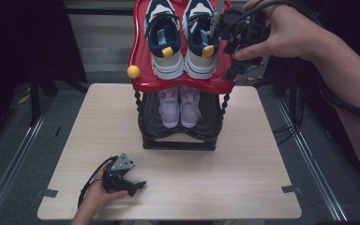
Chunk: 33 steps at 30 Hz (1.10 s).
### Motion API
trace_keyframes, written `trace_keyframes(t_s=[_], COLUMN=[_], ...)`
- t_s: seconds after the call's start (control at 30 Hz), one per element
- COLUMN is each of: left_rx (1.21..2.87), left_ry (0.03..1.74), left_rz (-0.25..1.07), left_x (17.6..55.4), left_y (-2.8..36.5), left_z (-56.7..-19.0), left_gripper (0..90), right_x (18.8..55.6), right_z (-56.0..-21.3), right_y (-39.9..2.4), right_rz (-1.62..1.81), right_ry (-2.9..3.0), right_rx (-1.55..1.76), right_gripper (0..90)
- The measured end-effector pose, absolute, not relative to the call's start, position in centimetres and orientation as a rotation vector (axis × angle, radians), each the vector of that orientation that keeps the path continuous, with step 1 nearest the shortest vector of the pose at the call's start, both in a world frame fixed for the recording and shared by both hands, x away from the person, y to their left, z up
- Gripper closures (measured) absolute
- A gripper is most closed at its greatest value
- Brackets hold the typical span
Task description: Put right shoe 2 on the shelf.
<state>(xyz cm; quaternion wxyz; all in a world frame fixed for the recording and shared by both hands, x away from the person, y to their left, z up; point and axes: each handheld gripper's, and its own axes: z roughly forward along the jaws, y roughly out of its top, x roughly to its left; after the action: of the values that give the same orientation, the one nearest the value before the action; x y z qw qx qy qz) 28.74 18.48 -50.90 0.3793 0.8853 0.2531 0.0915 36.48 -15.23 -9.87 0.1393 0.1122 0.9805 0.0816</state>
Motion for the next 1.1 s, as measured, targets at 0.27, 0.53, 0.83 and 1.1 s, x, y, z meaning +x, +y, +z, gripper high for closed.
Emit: trace_keyframes(t_s=[0.27,0.53,0.83,1.1], left_rx=[2.263,2.263,2.263,2.264], left_ry=[0.645,0.645,0.646,0.644], left_rz=[0.231,0.231,0.230,0.230], left_x=[28.8,28.8,28.8,28.8], left_y=[18.5,18.5,18.5,18.5], left_z=[-50.9,-50.9,-50.9,-50.9], left_gripper=[6.9,6.8,6.8,6.8], right_x=[36.1,35.7,35.2,34.2], right_z=[-10.4,-10.9,-12.2,-13.3], right_y=[-15.7,-16.2,-16.8,-17.7], right_rz=[0.240,0.215,0.170,0.127], right_ry=[2.862,2.893,2.937,2.978], right_rx=[0.345,0.349,0.380,0.392], right_gripper=[17.7,16.5,16.4,16.5])
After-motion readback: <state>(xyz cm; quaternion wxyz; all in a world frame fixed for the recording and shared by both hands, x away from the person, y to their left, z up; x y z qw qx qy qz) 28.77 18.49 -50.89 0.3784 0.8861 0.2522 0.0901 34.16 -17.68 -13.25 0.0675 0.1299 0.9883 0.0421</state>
